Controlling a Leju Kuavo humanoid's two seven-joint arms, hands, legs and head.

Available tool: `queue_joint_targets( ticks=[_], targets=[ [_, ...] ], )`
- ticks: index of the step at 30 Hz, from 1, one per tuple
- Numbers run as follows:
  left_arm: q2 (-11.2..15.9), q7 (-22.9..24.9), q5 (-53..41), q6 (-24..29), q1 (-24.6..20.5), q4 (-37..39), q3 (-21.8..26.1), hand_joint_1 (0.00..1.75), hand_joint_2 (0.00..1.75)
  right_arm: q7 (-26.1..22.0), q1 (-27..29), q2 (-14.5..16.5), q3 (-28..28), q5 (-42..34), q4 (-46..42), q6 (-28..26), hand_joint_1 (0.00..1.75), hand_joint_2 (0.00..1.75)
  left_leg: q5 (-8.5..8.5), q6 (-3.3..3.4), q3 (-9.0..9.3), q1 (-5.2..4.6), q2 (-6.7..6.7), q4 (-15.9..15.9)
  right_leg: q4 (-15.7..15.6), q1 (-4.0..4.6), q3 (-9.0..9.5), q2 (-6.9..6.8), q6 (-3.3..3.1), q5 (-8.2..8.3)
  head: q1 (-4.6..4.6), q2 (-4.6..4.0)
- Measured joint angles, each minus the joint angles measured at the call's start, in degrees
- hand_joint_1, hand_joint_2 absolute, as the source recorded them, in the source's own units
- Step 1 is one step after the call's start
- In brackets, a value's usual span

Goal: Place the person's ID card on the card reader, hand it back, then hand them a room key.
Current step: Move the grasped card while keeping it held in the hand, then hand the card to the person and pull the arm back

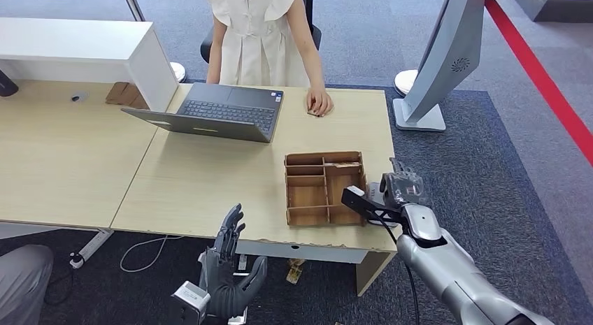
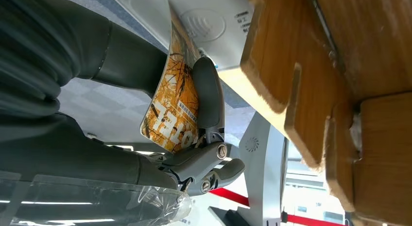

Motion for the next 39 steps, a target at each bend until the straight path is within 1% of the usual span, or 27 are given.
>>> queue_joint_targets(
  ticks=[5, 8, 13, 16, 20, 24, 28, 31, 35, 39],
  targets=[
    [0.1, 0.0, 0.2, -0.3, 0.0, 0.0, -0.1, 0.00, 1.75, 0.8, 0.3, 0.2, 0.1, 0.1, 0.0, -0.5, 1.75, 1.75, 0.00, 0.00, 0.04, 0.00, 0.00, 0.0, 0.0, 0.00, 0.04, 0.00, 0.00, 0.00, -0.01, 0.00],
    [0.1, -0.3, 0.4, -0.5, -0.1, 0.0, -0.1, 0.00, 1.75, 2.3, 0.5, 0.2, 0.1, 0.9, 0.0, -2.4, 1.75, 1.75, 0.00, 0.00, 0.05, 0.00, 0.01, 0.0, 0.0, 0.00, 0.05, 0.00, 0.00, 0.00, -0.01, 0.00],
    [0.0, -0.6, 0.4, -0.8, -0.1, 0.0, -0.1, 0.00, 1.75, 8.0, 1.3, -0.3, -0.2, 6.2, -1.2, -8.8, 1.75, 1.75, 0.00, 0.00, 0.02, -0.01, -0.01, 0.0, 0.0, -0.01, 0.03, 0.00, 0.01, 0.01, 0.00, 0.00],
    [0.0, -0.6, 0.4, -0.8, -0.1, 0.0, -0.1, 0.00, 1.75, 11.3, 2.1, -1.3, -1.2, 10.9, -4.8, -10.1, 1.75, 1.75, 0.00, 0.00, 0.02, -0.01, 0.00, 0.0, 0.0, -0.01, 0.02, 0.01, 0.01, 0.01, -0.01, 0.00],
    [0.0, -0.6, 0.3, -1.2, -0.2, 0.0, -0.1, 0.00, 1.75, 13.7, 2.8, -2.8, -3.2, 16.6, -11.4, -9.0, 1.75, 1.75, 0.00, 0.00, 0.01, -0.01, 0.01, 0.0, 0.0, -0.01, -0.01, 0.01, 0.01, 0.00, -0.02, 0.00],
    [-0.3, -0.7, 0.3, -2.3, -0.6, 0.3, -0.1, 0.00, 1.75, 15.4, 3.3, -4.5, -6.1, 21.0, -20.3, -6.9, 1.75, 1.75, 0.00, 0.00, 0.00, -0.01, 0.01, 0.0, 0.0, -0.01, -0.02, 0.01, 0.01, 0.00, -0.01, 0.00],
    [-1.0, -1.1, 0.3, -4.1, -1.2, 0.7, -0.1, 0.00, 1.75, 15.8, 3.2, -5.8, -8.9, 22.0, -27.3, -5.1, 1.75, 1.75, 0.00, 0.00, 0.00, -0.02, 0.02, 0.0, 0.0, -0.02, -0.02, 0.01, 0.01, 0.01, -0.02, 0.00],
    [-1.6, -1.7, 0.5, -6.2, -2.0, 1.2, -0.2, 0.00, 1.75, 15.3, 3.1, -6.4, -10.6, 21.9, -31.3, -4.0, 1.75, 1.75, 0.00, 0.01, 0.00, -0.03, 0.01, 0.0, 0.0, -0.03, -0.01, 0.01, 0.01, 0.01, -0.01, 0.01],
    [-2.9, -3.0, 1.1, -9.9, -3.7, 2.8, -0.7, 0.00, 1.75, 12.9, 1.9, -6.2, -11.2, 21.3, -34.5, -0.9, 1.75, 1.75, 0.00, 0.00, -0.01, -0.03, 0.01, 0.0, 0.0, -0.04, -0.02, 0.04, 0.01, 0.02, -0.01, 0.00],
    [-4.2, -4.3, 2.7, -13.2, -5.7, 5.0, -1.8, 0.00, 1.75, 10.9, -1.1, -4.4, -10.4, 20.4, -34.7, 3.3, 1.75, 1.75, 0.02, -0.01, -0.02, -0.02, 0.01, 0.0, 0.0, -0.03, -0.02, 0.04, 0.01, 0.02, -0.01, 0.00]
  ],
)
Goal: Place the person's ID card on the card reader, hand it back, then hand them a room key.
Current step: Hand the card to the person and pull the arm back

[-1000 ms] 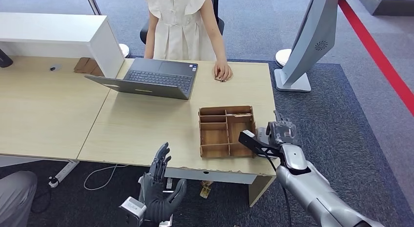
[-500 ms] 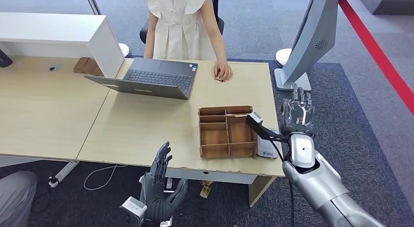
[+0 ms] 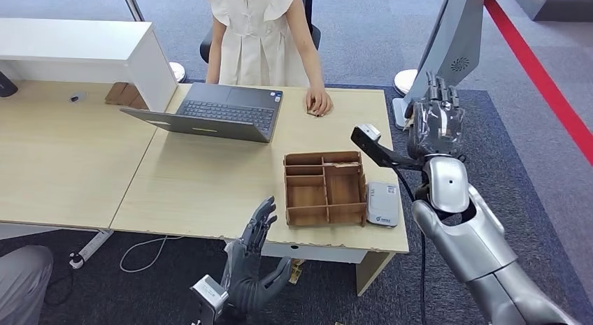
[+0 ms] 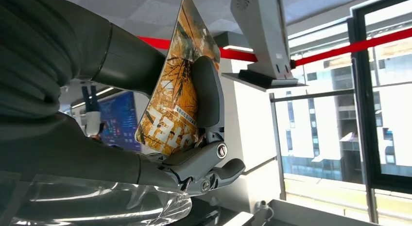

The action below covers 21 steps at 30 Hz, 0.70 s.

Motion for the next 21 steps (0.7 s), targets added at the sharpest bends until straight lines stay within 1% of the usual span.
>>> queue_joint_targets(
  ticks=[7, 13, 17, 21],
  targets=[
    [-2.2, -1.6, 2.8, -4.3, -3.4, 3.8, -2.5, 0.00, 1.75, -1.2, -5.4, 4.4, 2.6, -1.1, 4.7, 6.2, 1.75, 1.75, 0.03, -0.02, -0.02, 0.01, -0.04, 0.0, 0.0, 0.01, 0.00, -0.03, 0.00, 0.00, -0.01, 0.00],
    [-3.7, -2.6, 3.9, -8.9, -5.8, 7.0, -4.7, 0.00, 1.75, -0.5, -8.6, 6.6, 4.6, -0.6, 10.7, 11.2, 1.75, 1.75, 0.02, -0.02, -0.04, 0.01, -0.05, 0.0, 0.0, -0.01, -0.01, -0.03, 0.00, 0.00, -0.01, 0.00],
    [-4.9, -3.4, 4.3, -10.9, -7.4, 9.7, -6.1, 0.00, 1.75, -0.2, -10.7, 7.9, 5.9, 0.4, 15.1, 13.3, 1.75, 1.75, 0.02, -0.01, -0.04, 0.00, -0.04, 0.0, 0.0, -0.03, -0.01, -0.03, 0.02, 0.01, 0.00, 0.00],
    [-5.9, -3.8, 4.5, -12.1, -8.4, 11.6, -7.0, 0.00, 1.75, 0.1, -12.2, 9.5, 6.9, 1.3, 18.6, 14.2, 1.75, 1.75, 0.02, -0.02, -0.04, 0.00, -0.04, 0.0, 0.0, -0.02, -0.03, -0.03, 0.02, 0.01, -0.01, 0.00]
  ],
)
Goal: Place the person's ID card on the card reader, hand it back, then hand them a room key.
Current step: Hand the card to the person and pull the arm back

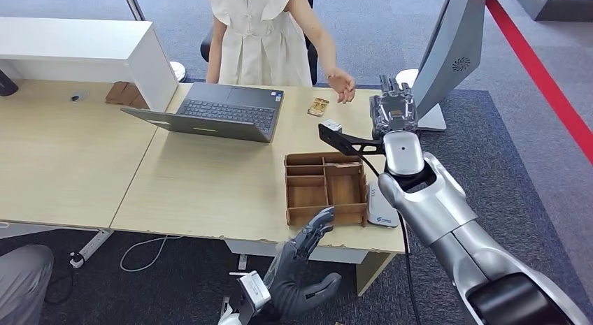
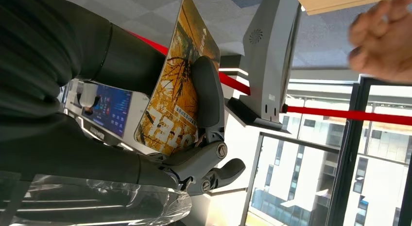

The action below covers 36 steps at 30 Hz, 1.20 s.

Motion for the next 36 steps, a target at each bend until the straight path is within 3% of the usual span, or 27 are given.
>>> queue_joint_targets(
  ticks=[10, 26, 28, 29, 32, 33, 36],
  targets=[
    [-1.8, -1.7, 1.0, -1.3, -1.8, 4.4, -1.9, 0.00, 1.75, 1.9, -4.0, 2.6, 1.0, 1.2, 5.9, -0.3, 1.75, 1.75, 0.01, 0.00, 0.00, 0.00, 0.01, 0.0, 0.0, 0.01, -0.02, 0.00, 0.00, 0.00, 0.01, 0.00],
    [-3.2, -1.5, 0.3, -2.3, -2.7, 7.2, -2.8, 0.00, 1.75, 3.1, -5.1, 2.9, 0.3, 1.9, 7.1, -2.2, 1.75, 1.75, 0.00, 0.00, 0.00, 0.00, 0.01, 0.0, 0.0, 0.00, -0.02, 0.00, 0.00, 0.00, 0.01, 0.00],
    [-3.2, -1.4, 0.1, -2.4, -2.7, 7.3, -2.8, 0.00, 1.75, 3.1, -5.1, 2.9, 0.3, 1.8, 7.1, -2.4, 1.64, 1.75, 0.00, 0.00, 0.00, 0.00, 0.01, 0.0, 0.0, 0.01, -0.02, 0.00, 0.00, 0.00, 0.00, 0.01],
    [-3.2, -1.4, 0.0, -2.4, -2.7, 7.3, -2.8, 0.00, 1.75, 3.1, -5.1, 2.9, 0.2, 1.8, 7.1, -2.5, 1.34, 1.75, 0.00, 0.00, 0.00, 0.00, 0.01, 0.0, 0.0, 0.01, -0.02, 0.00, 0.00, 0.00, 0.00, 0.01],
    [-3.2, -0.8, -0.3, -2.4, -2.7, 7.3, -2.8, 0.00, 1.75, 3.1, -5.1, 2.9, 0.1, 1.5, 7.1, -3.1, 0.14, 1.75, 0.01, 0.00, -0.01, 0.00, 0.00, 0.0, 0.0, 0.01, -0.02, 0.00, 0.00, 0.00, 0.01, 0.00],
    [-3.2, -0.7, -0.4, -2.4, -2.7, 7.3, -2.8, 0.00, 1.75, 3.2, -5.0, 2.9, 0.1, 1.5, 7.1, -3.4, 0.00, 1.75, 0.01, 0.00, -0.01, 0.00, 0.00, 0.0, 0.0, 0.01, -0.02, 0.00, 0.00, 0.00, 0.01, 0.00],
    [-3.2, -0.4, -0.9, -1.9, -2.6, 7.3, -2.7, 0.00, 1.75, 3.9, -4.8, 2.8, 0.0, 1.8, 7.1, -4.5, 0.00, 1.75, 0.00, 0.00, -0.01, 0.00, 0.00, 0.0, 0.0, 0.00, -0.02, 0.01, 0.00, 0.00, 0.01, 0.00]
  ],
)
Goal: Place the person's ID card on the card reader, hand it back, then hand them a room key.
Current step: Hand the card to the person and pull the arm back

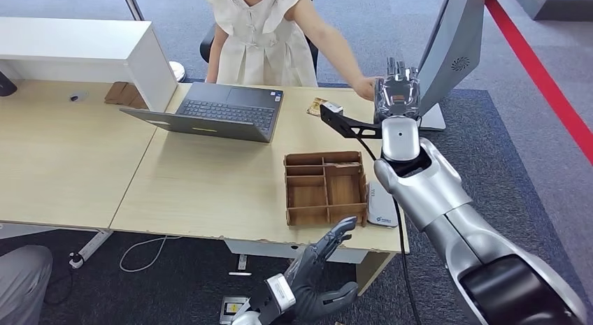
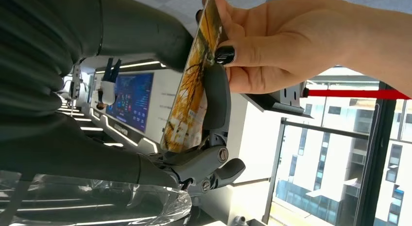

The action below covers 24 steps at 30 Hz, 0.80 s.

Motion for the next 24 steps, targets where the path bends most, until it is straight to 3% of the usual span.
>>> queue_joint_targets(
  ticks=[6, 11, 18, 24],
  targets=[
    [0.0, 0.6, -1.4, 1.0, 0.3, 0.0, 0.5, 0.00, 1.75, 1.5, 1.3, 0.0, -0.3, 0.6, -0.9, -2.2, 0.00, 1.75, 0.00, 0.00, -0.01, 0.00, -0.01, 0.0, 0.0, 0.00, 0.00, -0.01, 0.00, 0.00, 0.00, 0.00],
    [0.1, 0.8, -2.6, 1.9, 0.7, -0.2, 1.4, 0.00, 1.75, 0.6, 2.6, 0.0, -2.3, -3.8, -3.6, -11.5, 0.00, 1.75, 0.00, 0.00, 0.00, 0.00, -0.01, 0.0, 0.0, 0.00, 0.00, -0.01, 0.00, 0.00, 0.00, 0.00],
    [1.2, 2.2, -4.1, 4.6, 2.1, -2.2, 3.4, 0.00, 1.75, -5.8, 8.7, -0.8, -9.1, -20.2, -13.1, -27.0, 0.00, 1.75, 0.00, 0.00, 0.02, 0.00, -0.01, 0.0, 0.0, 0.00, 0.01, -0.01, 0.00, 0.00, 0.00, 0.00],
    [3.2, 3.5, -5.4, 6.2, 4.8, -5.0, 5.5, 0.00, 1.75, -13.3, 19.7, -3.8, -13.9, -28.6, -25.6, -31.1, 0.00, 1.75, -0.03, 0.02, 0.02, 0.00, -0.01, 0.0, 0.0, 0.00, 0.01, -0.01, 0.00, -0.01, -0.01, 0.00]
  ],
)
